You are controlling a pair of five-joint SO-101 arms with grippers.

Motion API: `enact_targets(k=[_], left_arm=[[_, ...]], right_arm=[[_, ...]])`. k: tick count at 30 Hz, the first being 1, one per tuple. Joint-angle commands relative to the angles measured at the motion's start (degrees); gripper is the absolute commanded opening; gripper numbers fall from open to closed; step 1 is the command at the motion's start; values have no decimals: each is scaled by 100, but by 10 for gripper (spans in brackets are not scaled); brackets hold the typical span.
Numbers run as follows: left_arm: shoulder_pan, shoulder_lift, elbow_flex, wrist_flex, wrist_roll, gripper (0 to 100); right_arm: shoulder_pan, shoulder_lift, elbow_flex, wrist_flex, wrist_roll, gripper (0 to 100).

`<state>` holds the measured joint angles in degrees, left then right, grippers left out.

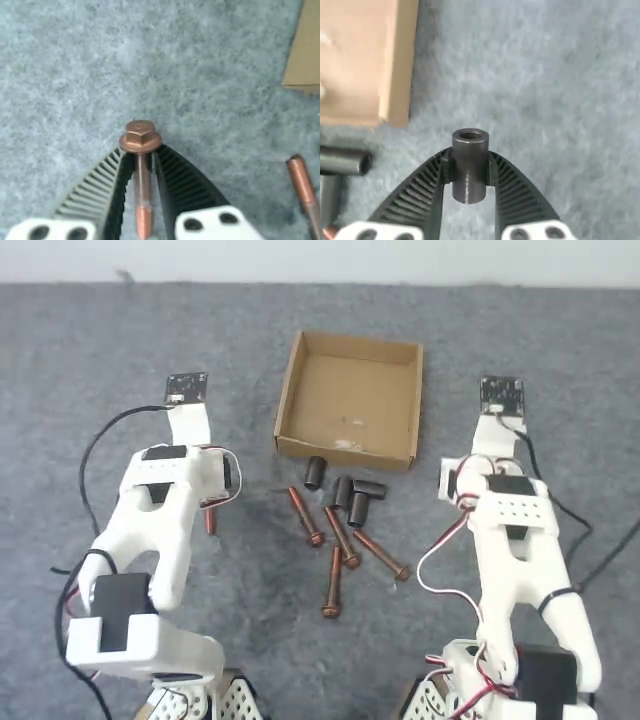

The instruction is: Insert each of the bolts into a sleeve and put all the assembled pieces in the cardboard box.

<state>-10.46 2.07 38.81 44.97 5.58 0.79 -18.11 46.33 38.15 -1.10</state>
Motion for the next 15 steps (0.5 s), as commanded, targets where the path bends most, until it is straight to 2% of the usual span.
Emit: enact_targets(k=[1,5,11,15], left_arm=[[-26,-369,-92,-97,-53,11],[-26,-369,-92,-97,-53,11],[-26,-369,-84,-97,-53,11],[-26,-369,-84,-97,-53,11]], right_arm=[[-163,-75,-519,-189,-79,6],[-330,-66,-369,-1226,-88,6],[-673,-4,62,-3451,-70,6],[-963,4,149,-4127,-70,6]])
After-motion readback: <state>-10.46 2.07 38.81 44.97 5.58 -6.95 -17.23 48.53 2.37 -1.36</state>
